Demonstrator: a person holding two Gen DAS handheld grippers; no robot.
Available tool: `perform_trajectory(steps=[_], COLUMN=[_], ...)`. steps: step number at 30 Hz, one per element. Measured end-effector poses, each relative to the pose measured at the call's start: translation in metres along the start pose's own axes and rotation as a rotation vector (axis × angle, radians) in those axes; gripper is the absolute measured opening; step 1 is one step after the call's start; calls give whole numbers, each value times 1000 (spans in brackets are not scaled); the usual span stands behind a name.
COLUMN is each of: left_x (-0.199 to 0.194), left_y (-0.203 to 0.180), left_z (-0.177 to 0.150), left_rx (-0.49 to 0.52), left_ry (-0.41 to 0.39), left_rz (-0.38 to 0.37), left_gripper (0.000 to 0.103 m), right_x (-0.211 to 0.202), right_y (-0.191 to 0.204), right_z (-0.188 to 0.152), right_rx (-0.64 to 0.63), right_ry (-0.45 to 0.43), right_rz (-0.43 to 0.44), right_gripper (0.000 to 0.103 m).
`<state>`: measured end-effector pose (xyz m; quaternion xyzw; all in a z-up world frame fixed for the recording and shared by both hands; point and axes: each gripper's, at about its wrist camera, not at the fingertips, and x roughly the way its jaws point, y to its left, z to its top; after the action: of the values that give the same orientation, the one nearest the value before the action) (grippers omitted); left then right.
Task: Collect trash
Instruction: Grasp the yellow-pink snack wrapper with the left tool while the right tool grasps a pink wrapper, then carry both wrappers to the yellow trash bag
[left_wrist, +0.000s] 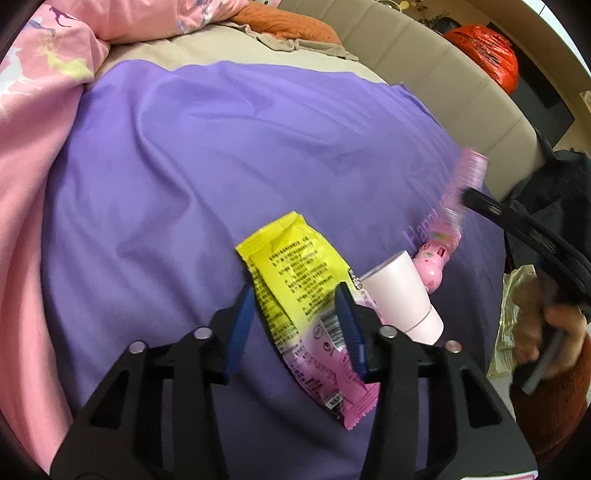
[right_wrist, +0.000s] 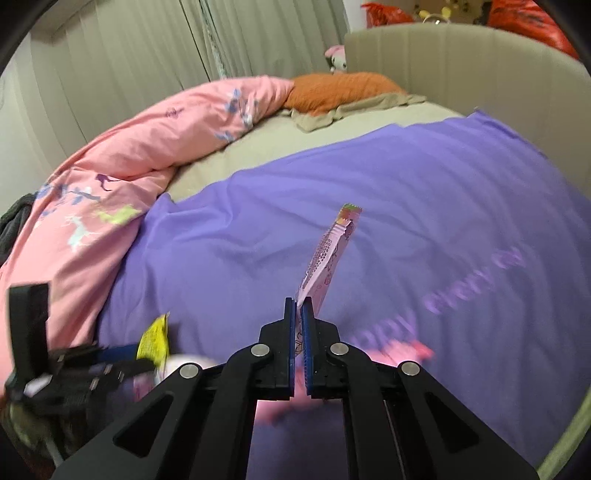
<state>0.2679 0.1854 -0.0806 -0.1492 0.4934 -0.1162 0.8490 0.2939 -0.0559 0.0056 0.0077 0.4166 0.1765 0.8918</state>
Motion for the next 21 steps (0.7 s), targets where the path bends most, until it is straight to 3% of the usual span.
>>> perform_trajectory(steps=[7,9,12,21], left_x=[12,8,-11,-68], left_y=[-11,-20,-41,-145], left_z=[-3,-4,-2,0], left_rx=[28,40,99,344], left_ry=[15,5,-56,-244], left_rz=[41,36,43,43], left_gripper=[24,14,9,8], right_x=[-70,-84,-100,-160], right_y=[-11,-17,-22,-60], right_z=[-50,-69,-89,-115], right_rx=[-19,-3,-6,8], right_ry=[-76,-85,-91,-161], right_rz=[-35,-32,-41,-95], right_gripper=[6,6,6,6])
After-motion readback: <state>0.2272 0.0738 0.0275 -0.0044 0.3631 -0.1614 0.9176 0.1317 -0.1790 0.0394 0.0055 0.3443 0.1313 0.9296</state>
